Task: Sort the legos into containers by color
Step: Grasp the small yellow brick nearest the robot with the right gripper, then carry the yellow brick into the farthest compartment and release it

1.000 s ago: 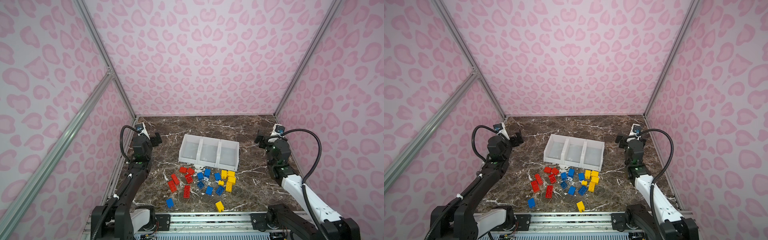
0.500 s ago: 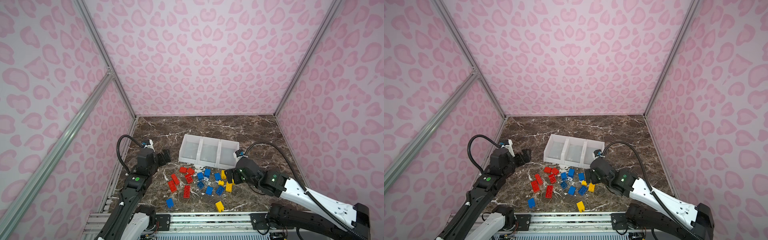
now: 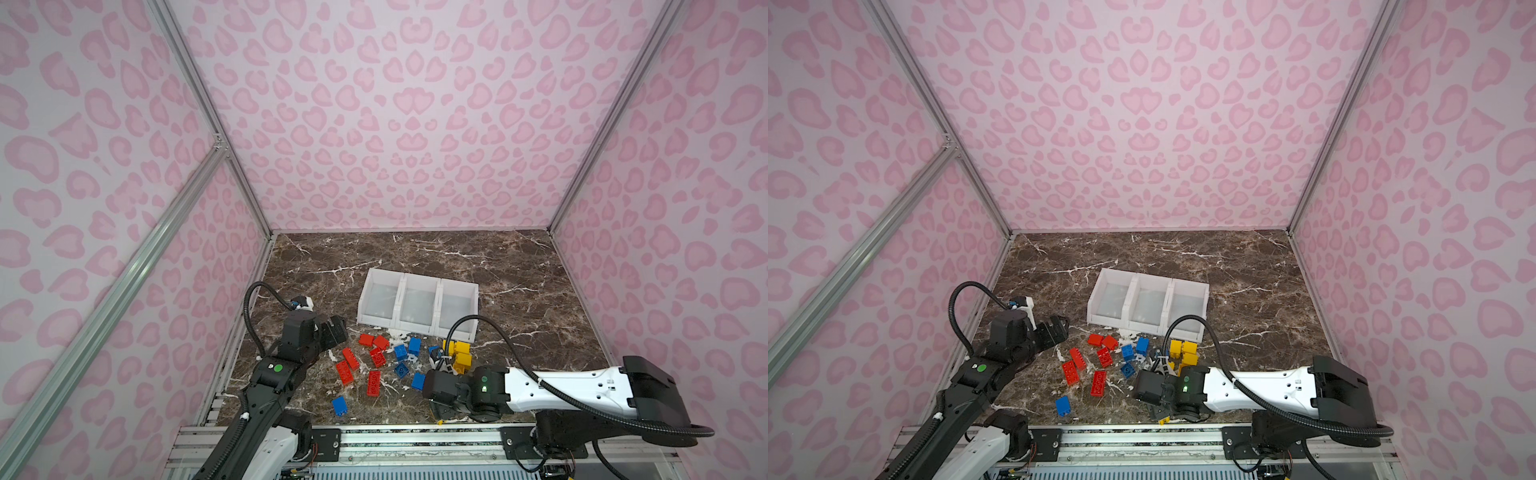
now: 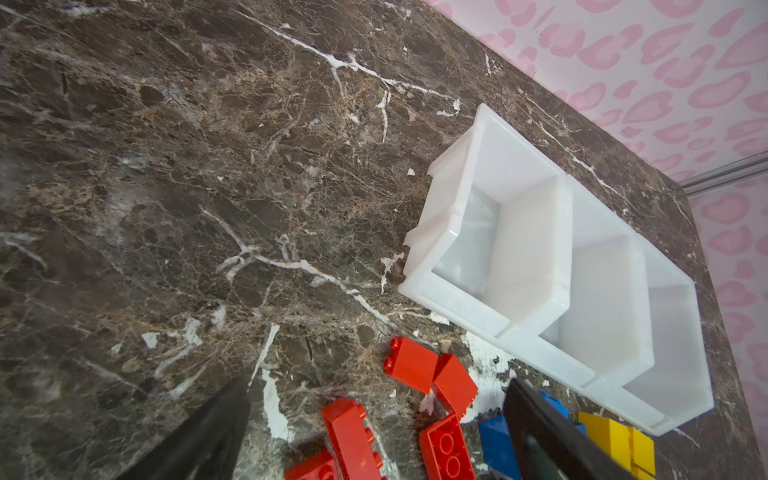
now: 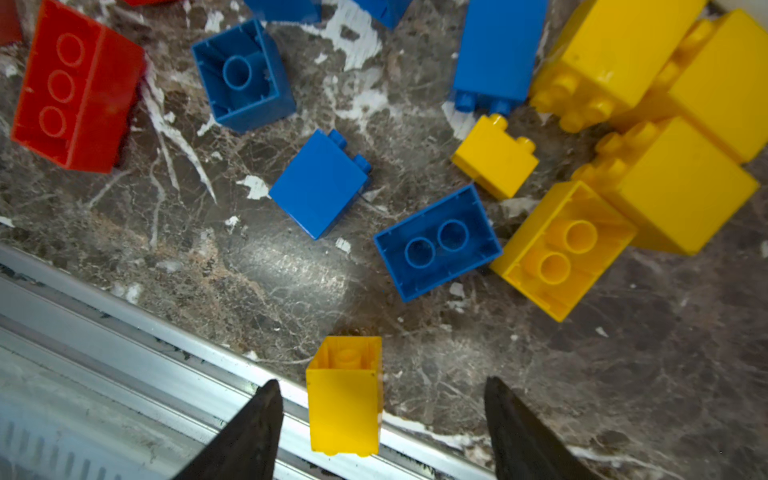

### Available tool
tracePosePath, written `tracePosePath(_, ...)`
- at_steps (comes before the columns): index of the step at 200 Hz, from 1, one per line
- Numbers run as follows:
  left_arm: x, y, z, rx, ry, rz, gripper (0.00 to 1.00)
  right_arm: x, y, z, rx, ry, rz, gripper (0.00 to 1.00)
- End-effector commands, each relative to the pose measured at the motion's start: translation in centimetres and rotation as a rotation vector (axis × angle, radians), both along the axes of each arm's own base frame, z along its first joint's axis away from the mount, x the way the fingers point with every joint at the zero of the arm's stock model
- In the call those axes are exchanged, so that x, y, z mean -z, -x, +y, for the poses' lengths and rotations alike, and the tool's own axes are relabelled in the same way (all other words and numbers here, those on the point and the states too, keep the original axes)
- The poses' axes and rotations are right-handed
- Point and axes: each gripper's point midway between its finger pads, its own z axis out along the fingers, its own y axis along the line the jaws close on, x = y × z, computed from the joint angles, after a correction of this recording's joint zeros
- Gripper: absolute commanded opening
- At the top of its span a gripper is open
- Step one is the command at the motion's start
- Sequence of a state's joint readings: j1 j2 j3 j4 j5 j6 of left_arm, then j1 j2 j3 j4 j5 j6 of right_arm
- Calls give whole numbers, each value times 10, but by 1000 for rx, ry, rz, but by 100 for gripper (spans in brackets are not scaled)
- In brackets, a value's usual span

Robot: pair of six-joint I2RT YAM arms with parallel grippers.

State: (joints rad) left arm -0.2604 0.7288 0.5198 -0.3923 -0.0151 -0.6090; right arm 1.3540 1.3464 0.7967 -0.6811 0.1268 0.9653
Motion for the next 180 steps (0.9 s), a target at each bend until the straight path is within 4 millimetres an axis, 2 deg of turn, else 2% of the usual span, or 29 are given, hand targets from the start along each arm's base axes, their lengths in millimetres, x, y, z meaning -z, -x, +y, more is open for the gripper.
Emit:
tracePosePath(1,4,3,0,-9,18,11,97,6,4,7,25,-23,30,71)
tracePosePath(22,9,6,-1,-9,22,20,97,13,8,7,20,-23,51,65)
tracePosePath(60,12,8,0,-16,25,26,97,24,15,9,3,-15,96,60)
tracePosePath(123,15,10,1,-21,22,34,98,36,20,2,9,13,121,40)
tracePosePath(157,15,10,2,-25,23,34,97,27,15,1,14,16,96,34)
tracePosePath(180,17,10,2,-26,22,39,97,5,-3,-3,15,40,46,32)
